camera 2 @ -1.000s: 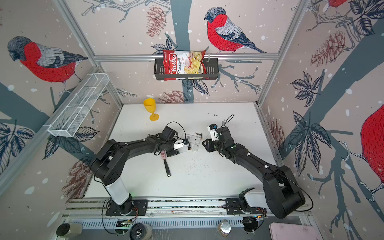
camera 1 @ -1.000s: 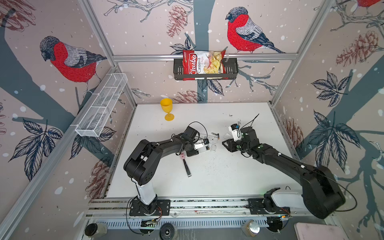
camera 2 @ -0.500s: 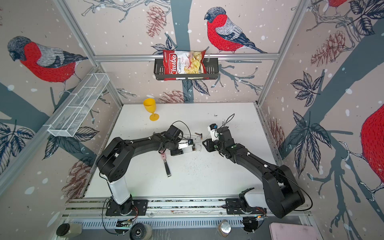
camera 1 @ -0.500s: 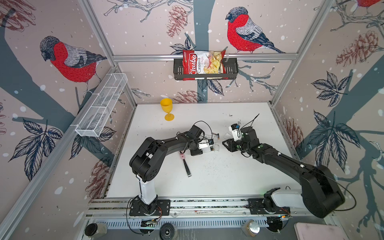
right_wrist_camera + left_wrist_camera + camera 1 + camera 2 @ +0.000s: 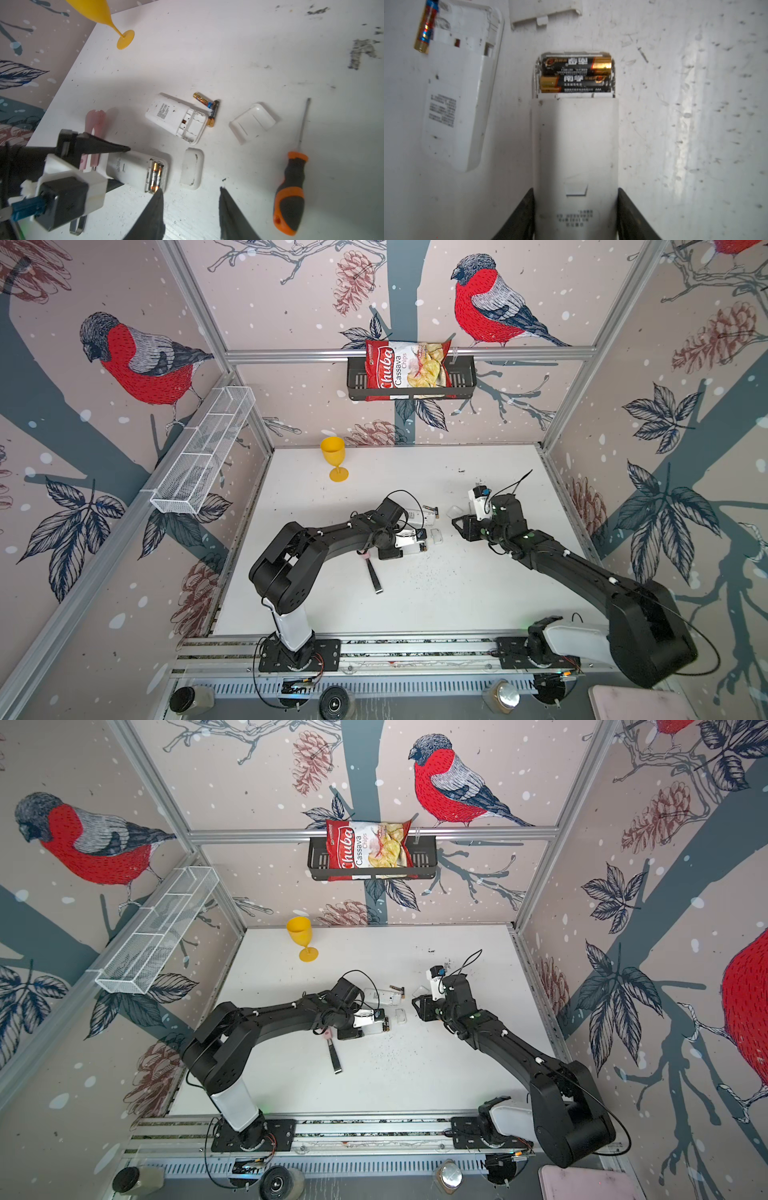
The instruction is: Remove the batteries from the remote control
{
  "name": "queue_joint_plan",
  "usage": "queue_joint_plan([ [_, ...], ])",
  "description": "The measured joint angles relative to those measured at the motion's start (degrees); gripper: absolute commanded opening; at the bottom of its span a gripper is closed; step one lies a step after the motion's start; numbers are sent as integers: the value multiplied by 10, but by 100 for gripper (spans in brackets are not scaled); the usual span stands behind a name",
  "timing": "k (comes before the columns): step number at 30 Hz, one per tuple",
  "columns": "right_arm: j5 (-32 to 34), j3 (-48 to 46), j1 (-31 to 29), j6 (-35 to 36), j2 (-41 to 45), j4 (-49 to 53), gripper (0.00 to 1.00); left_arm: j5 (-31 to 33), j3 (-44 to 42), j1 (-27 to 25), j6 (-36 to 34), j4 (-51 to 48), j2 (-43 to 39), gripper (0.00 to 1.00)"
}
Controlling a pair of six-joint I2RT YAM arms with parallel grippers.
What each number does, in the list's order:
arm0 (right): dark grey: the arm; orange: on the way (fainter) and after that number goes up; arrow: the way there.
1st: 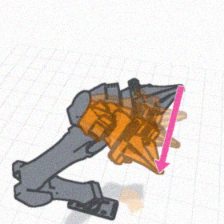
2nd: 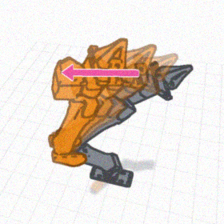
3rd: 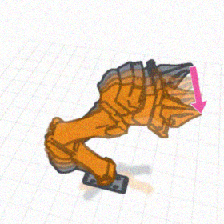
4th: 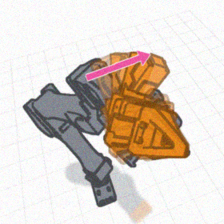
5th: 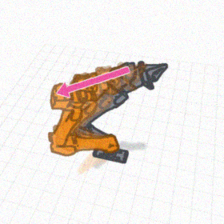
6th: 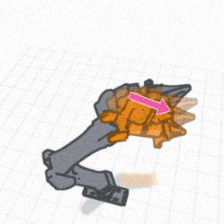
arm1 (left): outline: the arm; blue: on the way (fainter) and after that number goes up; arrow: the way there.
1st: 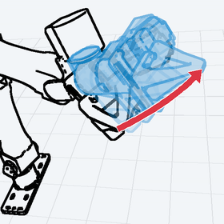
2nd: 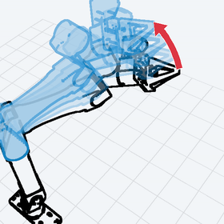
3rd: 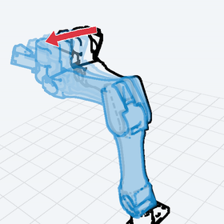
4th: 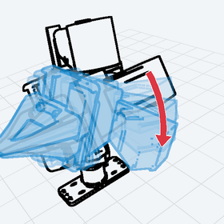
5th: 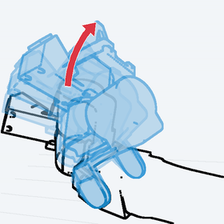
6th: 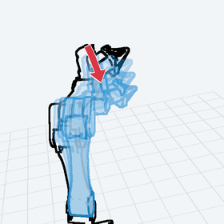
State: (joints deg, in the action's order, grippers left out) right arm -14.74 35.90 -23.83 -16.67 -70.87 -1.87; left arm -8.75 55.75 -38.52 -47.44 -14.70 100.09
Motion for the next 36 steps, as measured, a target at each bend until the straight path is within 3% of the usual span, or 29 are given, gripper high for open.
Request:
queue_joint_plan([
  [3,35,-19,11,-3,17,-10,50,1,-14,-1,0,13,-8,45],
  [7,89,-39,24,-20,15,-18,52,2,-18,-1,-1,26,-8,73],
  [13,130,-56,32,-45,-14,-40,48,0,-30,2,-2,62,-12,84],
  [14,132,-56,32,-45,-24,-44,48,0,-32,3,-2,66,-14,96],
  [25,156,-44,14,-47,-88,-53,46,53,-60,3,19,93,-98,97],
  [36,179,-24,5,-45,-138,-53,41,158,30,17,251,142,-107,97],
])
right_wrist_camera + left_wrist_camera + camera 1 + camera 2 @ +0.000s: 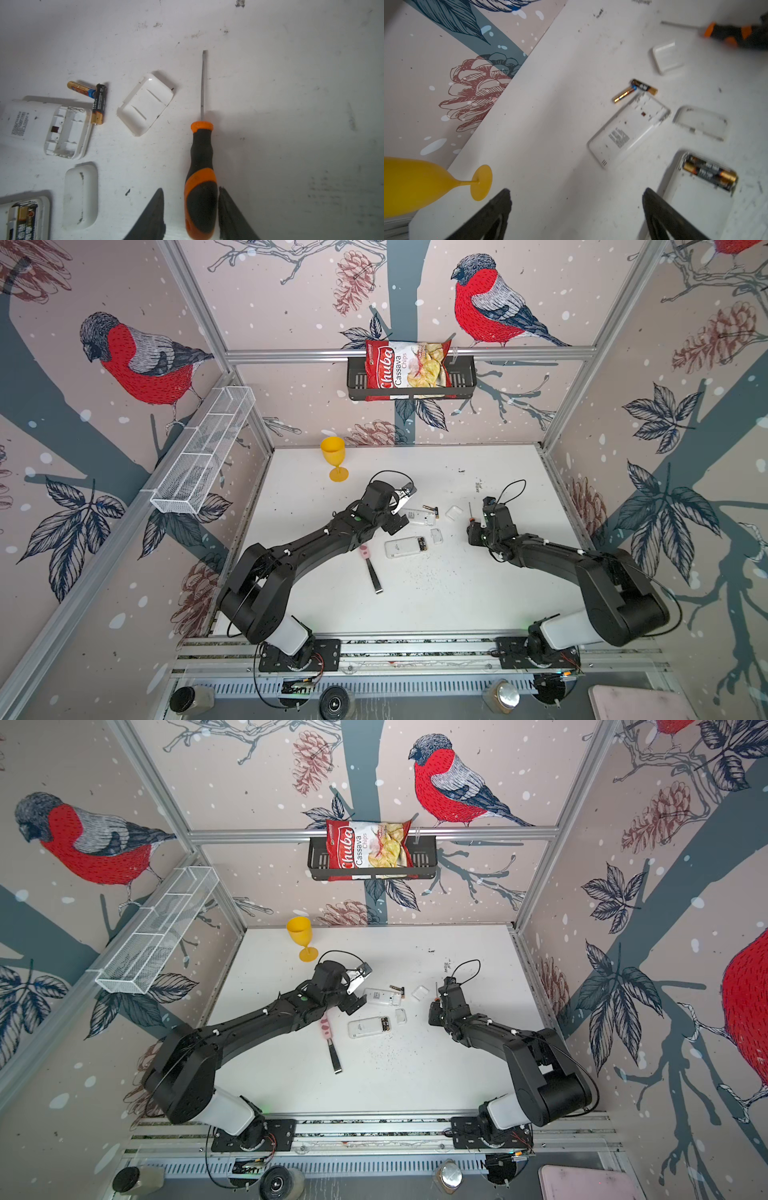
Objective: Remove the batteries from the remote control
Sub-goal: 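Set the remote down with the left gripper while the right gripper grasps the orange screwdriver, then lift the screwdriver with the right gripper while the left gripper draws back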
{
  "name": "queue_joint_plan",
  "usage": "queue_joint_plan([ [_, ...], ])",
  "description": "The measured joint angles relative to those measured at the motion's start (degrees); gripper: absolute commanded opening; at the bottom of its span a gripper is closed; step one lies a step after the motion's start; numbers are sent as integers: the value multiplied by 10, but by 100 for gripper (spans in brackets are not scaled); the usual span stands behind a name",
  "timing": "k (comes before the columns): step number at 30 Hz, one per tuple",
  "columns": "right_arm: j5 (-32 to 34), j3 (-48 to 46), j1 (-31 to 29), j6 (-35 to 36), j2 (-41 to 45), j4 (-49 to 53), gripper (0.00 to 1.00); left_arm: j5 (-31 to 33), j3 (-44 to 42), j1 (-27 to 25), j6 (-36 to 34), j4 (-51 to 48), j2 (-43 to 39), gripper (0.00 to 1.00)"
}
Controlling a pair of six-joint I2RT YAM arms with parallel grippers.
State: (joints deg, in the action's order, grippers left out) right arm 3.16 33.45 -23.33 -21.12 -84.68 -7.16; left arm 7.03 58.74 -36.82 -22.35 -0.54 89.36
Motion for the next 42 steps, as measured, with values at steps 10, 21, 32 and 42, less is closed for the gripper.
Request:
queue_joint_plan([
  [10,6,11,-3,2,-28,1,33,-28,46,0,200,-30,9,97],
  [21,9,20,-18,16,-42,1,20,53,-160,-2,375,139,-149,97],
  [32,15,11,-119,77,37,-5,8,20,-283,1,465,282,-221,87],
  [42,-8,-22,-179,110,136,-59,8,-61,-309,9,584,309,-232,75],
])
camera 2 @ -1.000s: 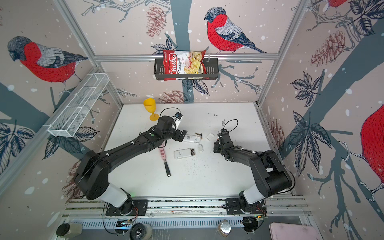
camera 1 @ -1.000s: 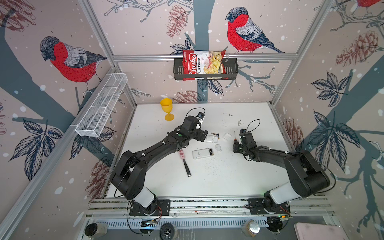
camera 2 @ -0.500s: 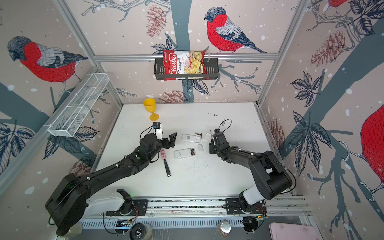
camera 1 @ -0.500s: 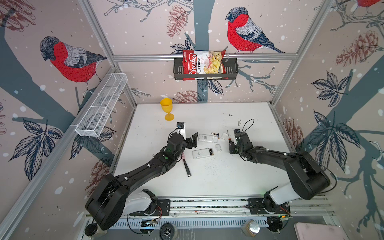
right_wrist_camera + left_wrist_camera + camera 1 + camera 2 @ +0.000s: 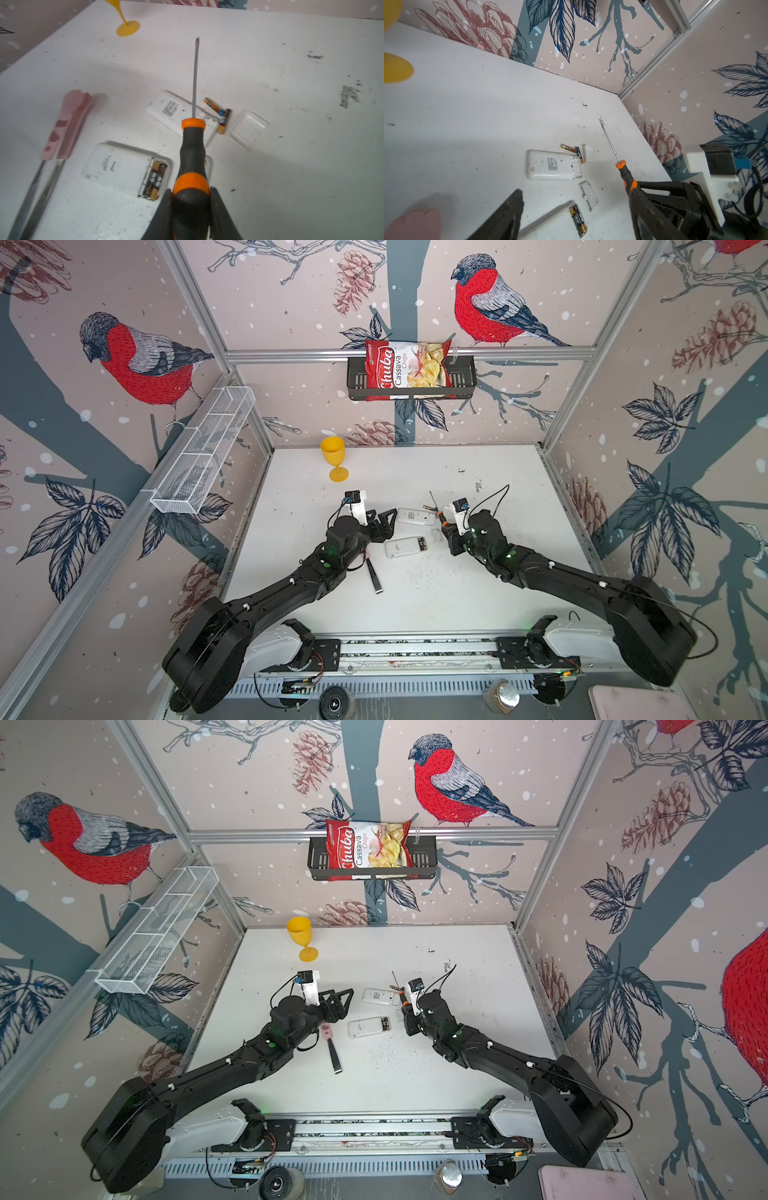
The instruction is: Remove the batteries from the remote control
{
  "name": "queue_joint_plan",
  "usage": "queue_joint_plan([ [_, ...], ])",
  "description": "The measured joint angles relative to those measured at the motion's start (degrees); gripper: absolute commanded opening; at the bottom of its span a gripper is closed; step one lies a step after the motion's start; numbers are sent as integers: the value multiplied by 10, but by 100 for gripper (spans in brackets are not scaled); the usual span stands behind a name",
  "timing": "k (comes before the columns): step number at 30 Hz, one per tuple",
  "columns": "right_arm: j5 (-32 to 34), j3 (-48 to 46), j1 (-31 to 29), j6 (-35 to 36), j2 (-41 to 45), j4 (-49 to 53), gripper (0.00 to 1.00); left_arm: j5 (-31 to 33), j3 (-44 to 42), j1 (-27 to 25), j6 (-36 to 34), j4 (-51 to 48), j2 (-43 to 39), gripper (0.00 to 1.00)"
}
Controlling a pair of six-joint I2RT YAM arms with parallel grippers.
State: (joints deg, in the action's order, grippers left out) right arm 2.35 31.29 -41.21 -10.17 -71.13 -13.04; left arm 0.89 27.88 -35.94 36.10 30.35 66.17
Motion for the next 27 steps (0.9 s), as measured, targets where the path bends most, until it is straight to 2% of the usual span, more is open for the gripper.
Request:
queue_joint_plan([
  [6,-68,-9,-14,13,15,-63,8,-40,-12,1,42,39,1,67],
  [12,-169,-16,-23,24,14,-118,8,-82,-8,1,61,95,39,62],
  [16,-224,-21,-24,28,13,-141,9,-110,-9,1,75,147,64,54],
  [25,-294,-24,-23,40,7,-159,9,-149,-23,1,105,259,96,37],
  [27,-300,-23,-22,40,2,-167,9,-158,-25,1,107,276,100,36],
])
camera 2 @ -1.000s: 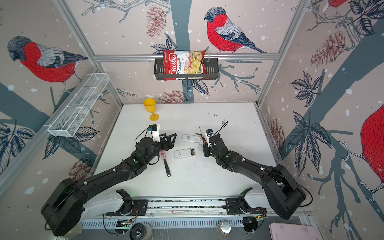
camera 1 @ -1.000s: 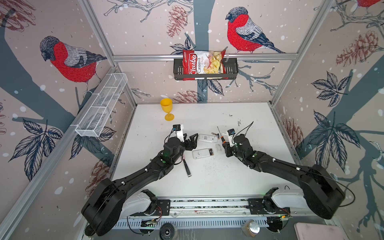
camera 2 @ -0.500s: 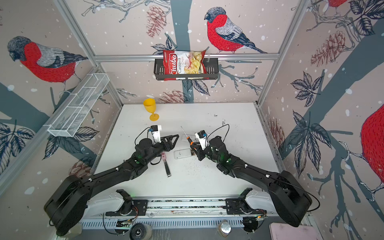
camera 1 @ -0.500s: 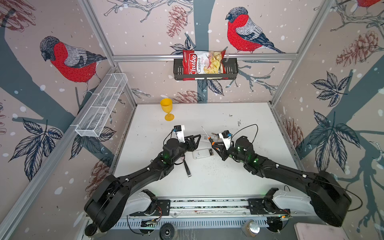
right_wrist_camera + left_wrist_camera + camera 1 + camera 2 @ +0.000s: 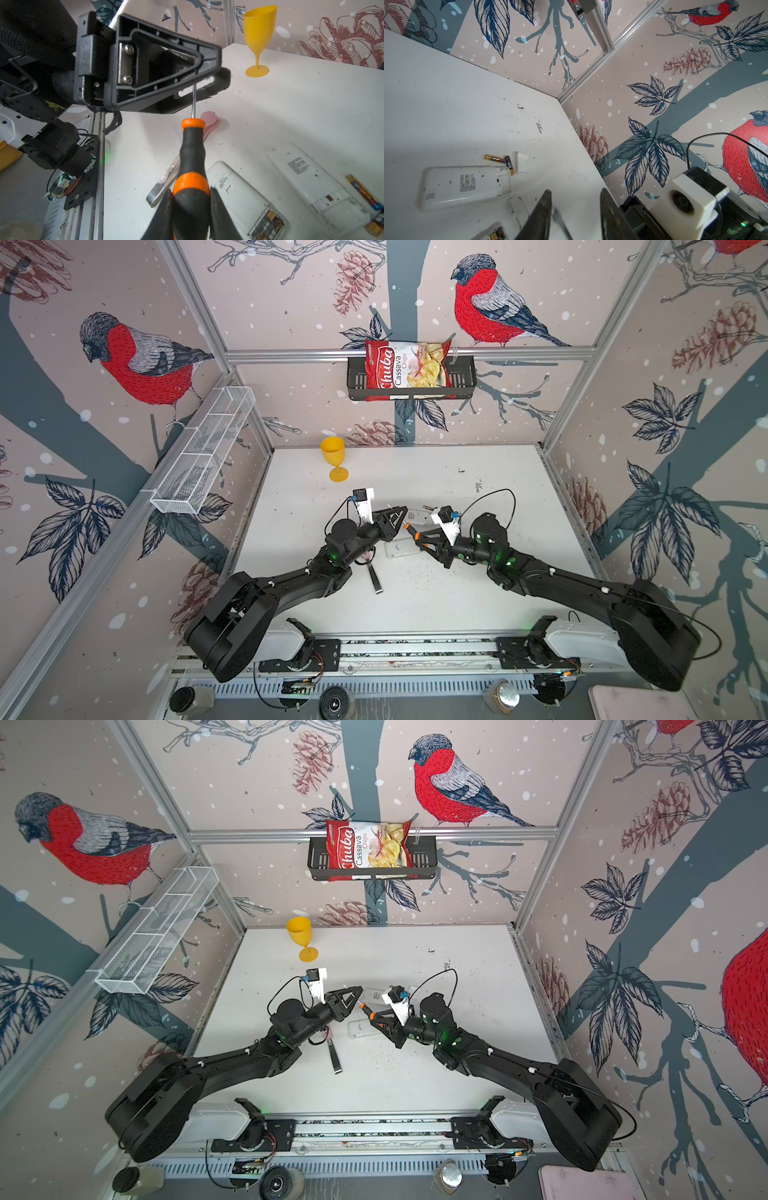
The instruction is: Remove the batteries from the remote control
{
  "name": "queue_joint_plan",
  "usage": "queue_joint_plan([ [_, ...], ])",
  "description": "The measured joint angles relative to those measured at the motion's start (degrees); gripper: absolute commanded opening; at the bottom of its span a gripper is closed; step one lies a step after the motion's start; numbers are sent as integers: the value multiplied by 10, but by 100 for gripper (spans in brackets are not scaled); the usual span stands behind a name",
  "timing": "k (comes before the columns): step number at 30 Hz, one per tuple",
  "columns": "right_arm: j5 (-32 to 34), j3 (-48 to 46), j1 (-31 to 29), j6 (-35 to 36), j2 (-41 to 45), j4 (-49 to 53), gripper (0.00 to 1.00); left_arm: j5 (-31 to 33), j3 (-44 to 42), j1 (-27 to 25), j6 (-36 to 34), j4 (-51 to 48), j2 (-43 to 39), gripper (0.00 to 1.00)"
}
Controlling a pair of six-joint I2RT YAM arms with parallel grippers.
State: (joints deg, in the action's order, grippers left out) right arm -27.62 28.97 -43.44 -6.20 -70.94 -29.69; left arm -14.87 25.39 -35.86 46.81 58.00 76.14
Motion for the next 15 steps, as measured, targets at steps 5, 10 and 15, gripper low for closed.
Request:
queue_joint_plan([
  [5,-13,-1,9,0,-5,-8,9,-7,-12,0,12,35,1,29],
  [10,-33,-7,25,-13,-6,-31,9,-14,-27,0,14,44,-15,24],
  [15,-52,-9,32,-17,-11,-48,9,-14,-30,0,14,45,-26,16],
])
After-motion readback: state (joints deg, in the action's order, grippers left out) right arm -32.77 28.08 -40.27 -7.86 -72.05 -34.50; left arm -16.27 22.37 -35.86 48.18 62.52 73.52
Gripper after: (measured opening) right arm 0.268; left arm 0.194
